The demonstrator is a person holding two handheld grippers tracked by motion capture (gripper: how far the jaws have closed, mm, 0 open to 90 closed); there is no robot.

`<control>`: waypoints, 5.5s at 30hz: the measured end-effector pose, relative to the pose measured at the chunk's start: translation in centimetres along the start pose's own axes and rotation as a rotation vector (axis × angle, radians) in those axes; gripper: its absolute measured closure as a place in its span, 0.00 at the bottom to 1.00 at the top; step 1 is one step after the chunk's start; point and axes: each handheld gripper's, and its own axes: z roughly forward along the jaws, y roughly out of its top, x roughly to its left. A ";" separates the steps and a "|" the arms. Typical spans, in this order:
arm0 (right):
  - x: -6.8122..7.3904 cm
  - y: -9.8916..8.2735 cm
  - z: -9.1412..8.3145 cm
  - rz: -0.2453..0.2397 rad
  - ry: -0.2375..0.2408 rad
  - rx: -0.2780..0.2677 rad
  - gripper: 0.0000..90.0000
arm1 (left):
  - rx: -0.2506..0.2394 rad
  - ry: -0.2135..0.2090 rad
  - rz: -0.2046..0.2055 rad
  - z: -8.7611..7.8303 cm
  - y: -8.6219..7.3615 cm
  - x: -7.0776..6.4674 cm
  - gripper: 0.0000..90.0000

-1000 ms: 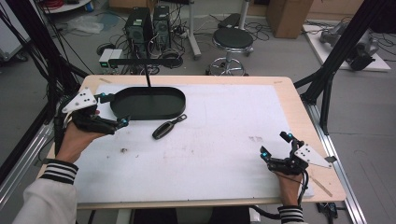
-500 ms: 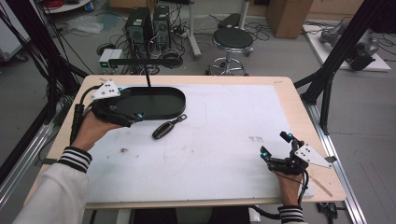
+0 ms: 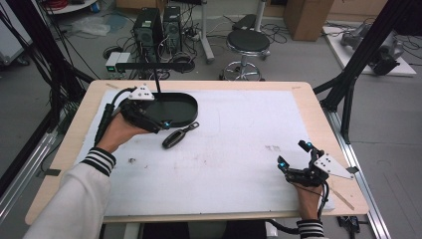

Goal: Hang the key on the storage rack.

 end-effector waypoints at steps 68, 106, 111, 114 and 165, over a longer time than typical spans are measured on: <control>0.0 0.0 -0.1 0.008 -0.002 0.005 0.01 | 0.627 -0.056 -0.125 10.0 -2.0 -1.0 0.23; 0.0 0.0 -0.1 0.015 0.000 0.002 0.01 | 0.681 -0.021 -0.152 10.9 -2.0 -1.3 0.54; 0.0 0.0 0.0 0.016 0.000 0.001 0.01 | 0.668 -0.015 -0.119 10.6 -1.7 -1.6 0.54; 0.0 0.0 0.0 0.017 0.001 0.000 0.01 | 0.643 -0.027 -0.122 10.2 -1.6 -1.6 0.54; 0.0 0.0 -0.1 0.013 -0.002 0.001 0.01 | 0.111 0.207 -0.284 -3.4 1.6 3.5 0.54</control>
